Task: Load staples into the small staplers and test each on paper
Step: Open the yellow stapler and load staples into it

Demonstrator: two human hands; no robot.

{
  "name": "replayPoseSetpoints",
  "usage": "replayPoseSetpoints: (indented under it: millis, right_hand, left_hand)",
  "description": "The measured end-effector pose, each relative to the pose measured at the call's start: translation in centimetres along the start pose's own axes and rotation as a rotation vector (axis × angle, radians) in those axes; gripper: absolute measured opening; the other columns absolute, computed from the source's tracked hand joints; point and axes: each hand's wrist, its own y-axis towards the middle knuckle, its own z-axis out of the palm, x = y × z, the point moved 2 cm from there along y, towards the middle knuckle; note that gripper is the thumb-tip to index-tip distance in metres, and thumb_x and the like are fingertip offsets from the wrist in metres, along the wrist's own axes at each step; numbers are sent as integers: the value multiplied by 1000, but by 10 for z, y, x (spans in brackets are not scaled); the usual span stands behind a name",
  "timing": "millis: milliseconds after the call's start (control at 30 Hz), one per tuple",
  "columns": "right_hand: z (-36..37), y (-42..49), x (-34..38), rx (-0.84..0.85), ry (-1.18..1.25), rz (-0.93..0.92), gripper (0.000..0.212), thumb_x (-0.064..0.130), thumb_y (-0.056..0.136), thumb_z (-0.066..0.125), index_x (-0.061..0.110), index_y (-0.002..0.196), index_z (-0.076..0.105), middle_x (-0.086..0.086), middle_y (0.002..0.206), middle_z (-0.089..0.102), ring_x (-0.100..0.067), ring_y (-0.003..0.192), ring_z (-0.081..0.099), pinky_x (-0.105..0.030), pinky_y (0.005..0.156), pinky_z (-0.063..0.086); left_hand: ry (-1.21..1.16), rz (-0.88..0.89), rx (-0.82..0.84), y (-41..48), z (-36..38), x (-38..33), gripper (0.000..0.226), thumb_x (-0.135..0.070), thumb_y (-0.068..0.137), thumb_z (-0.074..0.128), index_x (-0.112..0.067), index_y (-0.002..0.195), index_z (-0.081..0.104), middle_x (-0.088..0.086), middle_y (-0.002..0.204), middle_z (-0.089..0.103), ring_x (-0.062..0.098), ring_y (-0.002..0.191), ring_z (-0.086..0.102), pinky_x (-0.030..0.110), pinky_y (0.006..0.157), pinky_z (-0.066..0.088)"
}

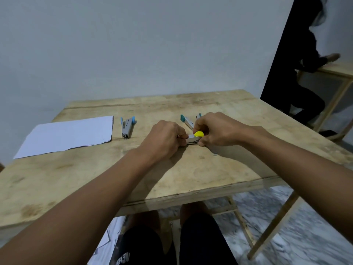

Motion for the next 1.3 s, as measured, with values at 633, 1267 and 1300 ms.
replayPoseSetpoints:
  millis: [633,1267,1300]
  right_hand:
    - [-29,7,27,-22,932,96,42,-13,79,70,3,117,61,-12,67,61,-26,66,59,-36,72,54]
    - [-23,68,70,-146,984,173,37,29,75,81,3,100,73,0,83,66,-14,80,52,-31,62,33]
    - [-24,71,74,-163,963,166,36,31,77,80,5,100,73,1,89,69,-13,85,57,-31,65,35]
  left_hand:
    - [-580,-233,-130,-20,-29,26,24,-14,93,60,-22,112,73,-4,80,71,14,72,63,35,81,57]
    - [-1438,-514,-208,-12,-32,35,31,-2,103,34,8,115,61,18,100,69,22,88,67,24,75,57]
    - [-1410,-514,-209,-12,-35,38,31,-3,103,34,9,117,60,19,102,68,24,90,66,25,78,57]
